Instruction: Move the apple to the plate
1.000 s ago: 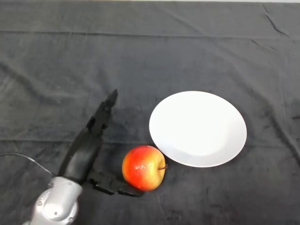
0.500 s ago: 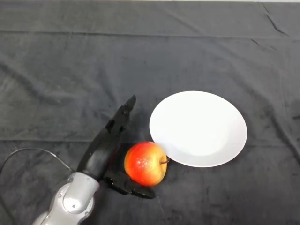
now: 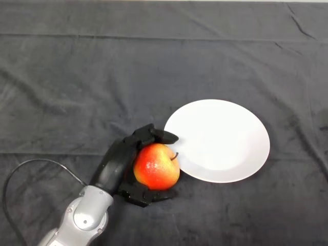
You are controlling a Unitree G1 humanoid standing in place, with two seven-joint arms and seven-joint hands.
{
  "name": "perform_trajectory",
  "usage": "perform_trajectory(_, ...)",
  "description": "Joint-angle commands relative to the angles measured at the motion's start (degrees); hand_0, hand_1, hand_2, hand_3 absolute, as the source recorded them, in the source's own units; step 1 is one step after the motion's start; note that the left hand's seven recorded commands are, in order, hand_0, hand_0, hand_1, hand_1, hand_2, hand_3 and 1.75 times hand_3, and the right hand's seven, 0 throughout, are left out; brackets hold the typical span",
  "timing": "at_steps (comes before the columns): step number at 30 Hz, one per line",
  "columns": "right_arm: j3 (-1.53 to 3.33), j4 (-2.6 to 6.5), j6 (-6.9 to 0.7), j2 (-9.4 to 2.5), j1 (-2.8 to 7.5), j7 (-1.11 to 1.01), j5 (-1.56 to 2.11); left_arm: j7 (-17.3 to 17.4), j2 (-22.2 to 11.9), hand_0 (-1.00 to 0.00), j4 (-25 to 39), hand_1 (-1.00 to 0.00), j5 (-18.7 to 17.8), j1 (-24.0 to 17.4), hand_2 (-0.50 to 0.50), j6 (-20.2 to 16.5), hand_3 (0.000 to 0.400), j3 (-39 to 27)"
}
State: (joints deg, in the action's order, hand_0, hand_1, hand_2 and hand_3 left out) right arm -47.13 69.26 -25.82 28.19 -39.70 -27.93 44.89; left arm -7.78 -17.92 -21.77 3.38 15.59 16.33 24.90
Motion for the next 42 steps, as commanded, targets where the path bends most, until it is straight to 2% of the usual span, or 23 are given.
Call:
perform_trajectory(1, -0.51, -2.58, 0.14, 1.11, -1.53, 0.44, 1.75, -0.2, -2.0, -1.00, 1.5, -1.00, -0.8, 2.2, 0.00, -1.4, 0.400, 1.0)
perform_trajectory(8, -0.50, -2.57, 0.15, 1.11, -1.53, 0.43, 1.76, -0.7, -3.0, -1.00, 6.6, -1.00, -1.8, 2.5, 0.00, -3.9, 0.400, -0.8)
perform_trajectory(14, -0.49, -2.59, 0.16, 1.10, -1.52, 0.44, 1.76, -2.5, -2.0, -1.00, 8.1, -1.00, -1.5, 4.1, 0.00, -5.2, 0.400, -1.2)
perform_trajectory(27, -0.48, -2.52, 0.16, 1.15, -1.55, 0.42, 1.77, -7.0, 3.1, -1.00, -2.7, -1.00, -2.0, 13.2, 0.00, -3.1, 0.400, 3.3)
perform_trajectory(35, -0.50, -2.36, 0.15, 1.22, -1.61, 0.36, 1.78, -9.3, 6.1, -1.00, -9.7, -1.00, -4.4, 19.0, 0.00, -2.1, 0.400, 9.0)
perform_trajectory(42, -0.53, -2.14, 0.13, 1.33, -1.69, 0.28, 1.80, -10.5, 8.2, -1.00, -16.2, -1.00, -8.1, 23.6, 0.00, -0.1, 0.400, 15.1)
